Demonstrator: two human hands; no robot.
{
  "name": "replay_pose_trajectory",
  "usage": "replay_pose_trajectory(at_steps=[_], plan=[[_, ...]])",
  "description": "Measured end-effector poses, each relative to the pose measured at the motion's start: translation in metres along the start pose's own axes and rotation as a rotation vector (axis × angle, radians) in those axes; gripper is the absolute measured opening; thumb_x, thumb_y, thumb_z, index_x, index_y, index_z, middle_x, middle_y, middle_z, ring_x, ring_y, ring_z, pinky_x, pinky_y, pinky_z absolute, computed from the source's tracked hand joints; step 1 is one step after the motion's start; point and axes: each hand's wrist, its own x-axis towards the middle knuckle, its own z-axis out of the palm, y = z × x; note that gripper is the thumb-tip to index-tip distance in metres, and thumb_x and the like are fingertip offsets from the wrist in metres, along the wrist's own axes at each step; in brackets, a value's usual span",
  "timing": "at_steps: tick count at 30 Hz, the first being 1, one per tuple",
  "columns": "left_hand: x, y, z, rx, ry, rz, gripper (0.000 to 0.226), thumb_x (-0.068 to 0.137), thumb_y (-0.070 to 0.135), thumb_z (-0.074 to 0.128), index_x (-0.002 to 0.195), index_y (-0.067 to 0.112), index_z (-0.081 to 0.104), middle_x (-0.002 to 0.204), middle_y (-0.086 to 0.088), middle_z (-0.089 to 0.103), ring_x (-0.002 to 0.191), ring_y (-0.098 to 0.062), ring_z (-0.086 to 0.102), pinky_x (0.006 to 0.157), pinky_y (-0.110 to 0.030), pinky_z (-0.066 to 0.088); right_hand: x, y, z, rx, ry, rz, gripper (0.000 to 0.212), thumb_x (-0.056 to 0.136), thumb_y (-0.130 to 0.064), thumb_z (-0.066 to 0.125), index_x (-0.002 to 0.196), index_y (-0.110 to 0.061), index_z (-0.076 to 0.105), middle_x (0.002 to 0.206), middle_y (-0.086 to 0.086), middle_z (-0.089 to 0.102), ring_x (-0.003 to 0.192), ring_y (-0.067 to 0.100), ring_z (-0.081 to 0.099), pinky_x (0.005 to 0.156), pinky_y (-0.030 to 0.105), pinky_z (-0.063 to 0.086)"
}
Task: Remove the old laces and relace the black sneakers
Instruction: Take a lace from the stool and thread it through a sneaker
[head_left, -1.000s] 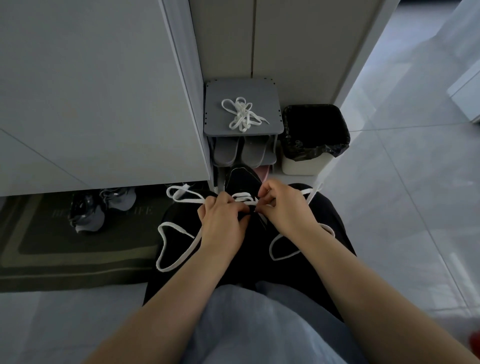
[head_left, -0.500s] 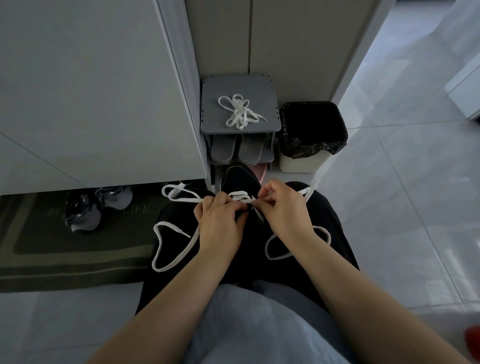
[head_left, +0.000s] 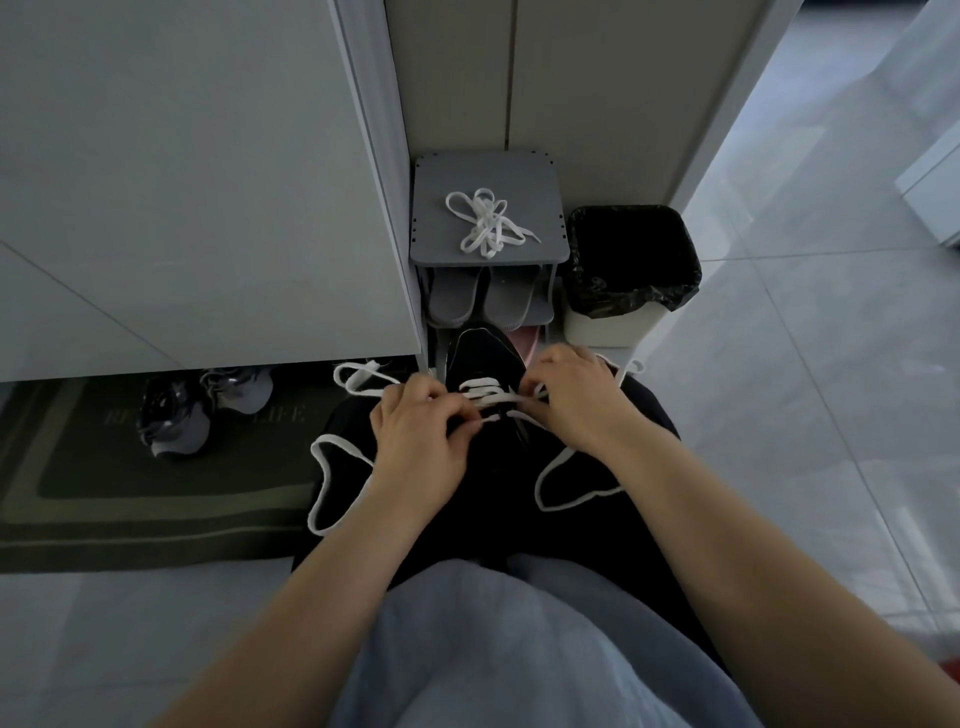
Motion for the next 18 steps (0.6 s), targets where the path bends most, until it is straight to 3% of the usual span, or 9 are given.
replay_pose_trajectory(at_steps=[3, 5, 7, 9, 11, 14, 16, 18], plan=[[-0.008, -0.007, -0.031, -0.329, -0.026, -0.063, 0.009, 0.088, 0.014, 0.059, 0.080, 0.016, 0.059, 0.105, 0.012, 0.059, 0.105, -0.008, 0.052, 0.094, -0.023, 0.034, -0.001, 0.002, -0.018, 0.257, -0.078, -0.015, 0.016, 0.089, -0.035, 0.058, 0.090, -0.021, 0.066, 0.096, -0.002, 0.064, 0.099, 0.017, 0.056, 0.087, 0.031, 0.041], [-0.012, 0.000, -0.049, -0.813, -0.110, -0.215, 0.015, 0.095, 0.010, 0.046, 0.081, 0.009, 0.050, 0.108, 0.007, 0.068, 0.104, -0.008, 0.061, 0.090, -0.024, 0.044, -0.004, 0.004, -0.032, 0.465, -0.081, -0.031, 0.015, 0.089, -0.031, 0.059, 0.087, -0.018, 0.066, 0.083, -0.004, 0.066, 0.083, 0.012, 0.062, 0.077, 0.030, 0.047], [-0.013, 0.008, -0.057, -1.261, -0.157, -0.295, 0.020, 0.098, 0.006, 0.035, 0.080, 0.007, 0.043, 0.090, -0.006, 0.072, 0.095, -0.018, 0.067, 0.086, -0.029, 0.052, -0.007, 0.007, -0.043, 0.487, -0.015, -0.064, 0.012, 0.089, -0.026, 0.060, 0.089, -0.017, 0.068, 0.077, -0.007, 0.066, 0.074, 0.004, 0.061, 0.073, 0.029, 0.049], [-0.010, 0.011, -0.056, -1.370, -0.152, -0.308, 0.023, 0.098, 0.004, 0.031, 0.079, 0.007, 0.042, 0.065, -0.004, 0.063, 0.071, -0.018, 0.065, 0.076, -0.029, 0.055, -0.012, 0.009, -0.054, 0.426, 0.016, -0.078, 0.011, 0.089, -0.024, 0.060, 0.089, -0.022, 0.071, 0.073, -0.015, 0.064, 0.071, -0.006, 0.058, 0.071, 0.020, 0.045], [-0.003, 0.012, -0.049, -1.183, -0.173, -0.324, 0.020, 0.099, 0.006, 0.032, 0.082, 0.008, 0.043, 0.055, 0.002, 0.048, 0.056, -0.013, 0.047, 0.062, -0.026, 0.051, -0.019, 0.012, -0.064, 0.347, -0.014, -0.076, 0.013, 0.089, -0.022, 0.059, 0.089, -0.027, 0.071, 0.074, -0.018, 0.065, 0.075, -0.009, 0.058, 0.073, 0.016, 0.043], [0.007, 0.010, -0.034, -0.503, -0.265, -0.187, 0.010, 0.098, 0.018, 0.040, 0.099, 0.016, 0.049, 0.068, 0.002, 0.052, 0.058, -0.010, 0.045, 0.058, -0.023, 0.038, -0.028, 0.019, -0.072, 0.177, -0.036, -0.038, 0.022, 0.090, -0.013, 0.056, 0.101, -0.026, 0.071, 0.091, -0.012, 0.069, 0.089, 0.004, 0.061, 0.086, 0.027, 0.048], [0.010, 0.009, -0.024, -0.066, -0.327, 0.007, 0.020, 0.096, 0.028, 0.044, 0.112, 0.018, 0.052, 0.087, -0.002, 0.058, 0.078, -0.014, 0.054, 0.069, -0.026, 0.041, -0.033, 0.023, -0.072, 0.021, 0.065, 0.032, 0.024, 0.091, -0.012, 0.055, 0.104, -0.025, 0.070, 0.101, -0.005, 0.068, 0.095, 0.016, 0.061, 0.087, 0.038, 0.049], [0.013, 0.012, -0.016, 0.234, -0.297, 0.153, 0.029, 0.095, 0.034, 0.045, 0.119, 0.020, 0.055, 0.108, -0.003, 0.052, 0.102, -0.019, 0.048, 0.087, -0.027, 0.036, -0.037, 0.025, -0.071, -0.043, 0.267, 0.101, 0.026, 0.092, -0.011, 0.052, 0.107, -0.024, 0.069, 0.103, 0.000, 0.068, 0.094, 0.023, 0.060, 0.083, 0.040, 0.049]])
